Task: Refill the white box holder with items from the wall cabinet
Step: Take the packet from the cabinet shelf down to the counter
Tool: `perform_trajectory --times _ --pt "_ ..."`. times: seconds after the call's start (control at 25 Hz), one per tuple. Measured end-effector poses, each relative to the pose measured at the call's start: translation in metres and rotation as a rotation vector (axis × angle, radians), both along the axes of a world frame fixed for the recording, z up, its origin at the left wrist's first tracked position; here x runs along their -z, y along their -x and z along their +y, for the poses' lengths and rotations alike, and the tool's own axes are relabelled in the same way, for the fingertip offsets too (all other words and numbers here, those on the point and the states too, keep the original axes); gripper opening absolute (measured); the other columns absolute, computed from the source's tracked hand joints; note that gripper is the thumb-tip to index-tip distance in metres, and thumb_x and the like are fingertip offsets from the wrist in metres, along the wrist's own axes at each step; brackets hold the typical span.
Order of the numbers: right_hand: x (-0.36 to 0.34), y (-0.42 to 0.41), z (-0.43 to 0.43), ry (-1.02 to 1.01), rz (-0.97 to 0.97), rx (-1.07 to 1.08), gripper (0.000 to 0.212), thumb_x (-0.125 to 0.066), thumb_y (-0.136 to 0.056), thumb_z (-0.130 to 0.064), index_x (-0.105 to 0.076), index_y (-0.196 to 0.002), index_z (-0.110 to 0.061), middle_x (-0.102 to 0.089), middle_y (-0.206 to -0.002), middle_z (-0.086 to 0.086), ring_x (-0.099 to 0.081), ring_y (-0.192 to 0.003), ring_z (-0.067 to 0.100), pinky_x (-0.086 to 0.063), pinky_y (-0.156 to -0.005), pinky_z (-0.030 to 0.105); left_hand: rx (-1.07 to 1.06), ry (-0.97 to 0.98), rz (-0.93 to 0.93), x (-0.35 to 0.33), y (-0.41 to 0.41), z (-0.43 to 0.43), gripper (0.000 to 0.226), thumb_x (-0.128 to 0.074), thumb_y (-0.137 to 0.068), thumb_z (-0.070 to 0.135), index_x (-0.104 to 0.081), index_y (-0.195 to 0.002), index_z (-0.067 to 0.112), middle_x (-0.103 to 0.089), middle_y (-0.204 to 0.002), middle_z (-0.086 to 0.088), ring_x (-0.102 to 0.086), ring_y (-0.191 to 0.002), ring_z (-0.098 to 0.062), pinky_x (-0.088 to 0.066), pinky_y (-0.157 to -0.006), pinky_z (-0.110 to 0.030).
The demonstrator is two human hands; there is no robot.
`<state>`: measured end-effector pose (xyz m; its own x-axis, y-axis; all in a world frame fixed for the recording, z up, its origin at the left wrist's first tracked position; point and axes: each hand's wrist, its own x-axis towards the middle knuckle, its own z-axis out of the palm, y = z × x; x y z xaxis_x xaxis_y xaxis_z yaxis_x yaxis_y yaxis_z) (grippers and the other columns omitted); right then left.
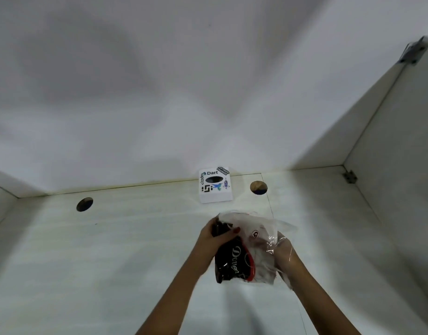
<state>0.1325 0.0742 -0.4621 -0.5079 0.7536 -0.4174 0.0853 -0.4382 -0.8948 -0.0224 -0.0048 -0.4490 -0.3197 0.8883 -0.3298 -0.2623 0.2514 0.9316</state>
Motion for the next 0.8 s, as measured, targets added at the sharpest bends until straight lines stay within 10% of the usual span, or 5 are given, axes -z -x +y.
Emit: perform_trajectory --times 0.2,0.4,0.6,0.8 --pt "0.027 0.017 -0.008 0.056 -0.030 0.033 0.005 -0.069 -0.076 -0.016 -0.070 -0.074 -0.021 -0.074 -0.070 0.001 -0.071 -0.065 0.014 -0.054 -0.057 0.025 -0.011 0.050 0.091 0.023 0.018 -0.006 0.019 -0.061 -0.078 0.034 -0.065 -0.097 0.029 -0.071 -0.099 0.004 -0.067 -0.096 -0.013 -0.053 -0.085 -0.027" --pt "0.036 0.030 0.000 0.076 -0.109 0.123 0.065 -0.080 -0.045 -0.039 -0.062 -0.100 -0.008 -0.072 -0.092 0.013 -0.069 -0.085 0.032 -0.058 -0.073 0.044 -0.126 0.122 0.060 0.049 0.054 -0.007 0.013 -0.054 -0.089 0.018 -0.063 -0.098 0.019 -0.070 -0.093 -0.002 -0.067 -0.083 -0.014 -0.053 -0.069 -0.019" --pt "0.043 0.026 0.022 0.063 -0.131 0.260 0.033 -0.075 -0.070 -0.024 -0.061 -0.095 -0.009 -0.066 -0.089 0.008 -0.062 -0.079 0.026 -0.047 -0.043 0.027 -0.278 0.296 -0.002 0.083 0.099 -0.011 0.010 -0.057 -0.087 0.018 -0.065 -0.093 0.014 -0.068 -0.093 -0.012 -0.064 -0.083 -0.026 -0.052 -0.075 -0.031" --pt "0.054 0.024 0.049 0.179 -0.124 0.437 0.032 -0.067 -0.078 -0.026 -0.057 -0.107 -0.018 -0.063 -0.101 0.005 -0.058 -0.095 0.030 -0.051 -0.079 0.044 -0.173 0.562 0.192 0.111 0.132 -0.013 0.013 -0.061 -0.086 0.024 -0.060 -0.085 0.011 -0.067 -0.099 -0.022 -0.062 -0.079 -0.027 -0.052 -0.074 -0.036"
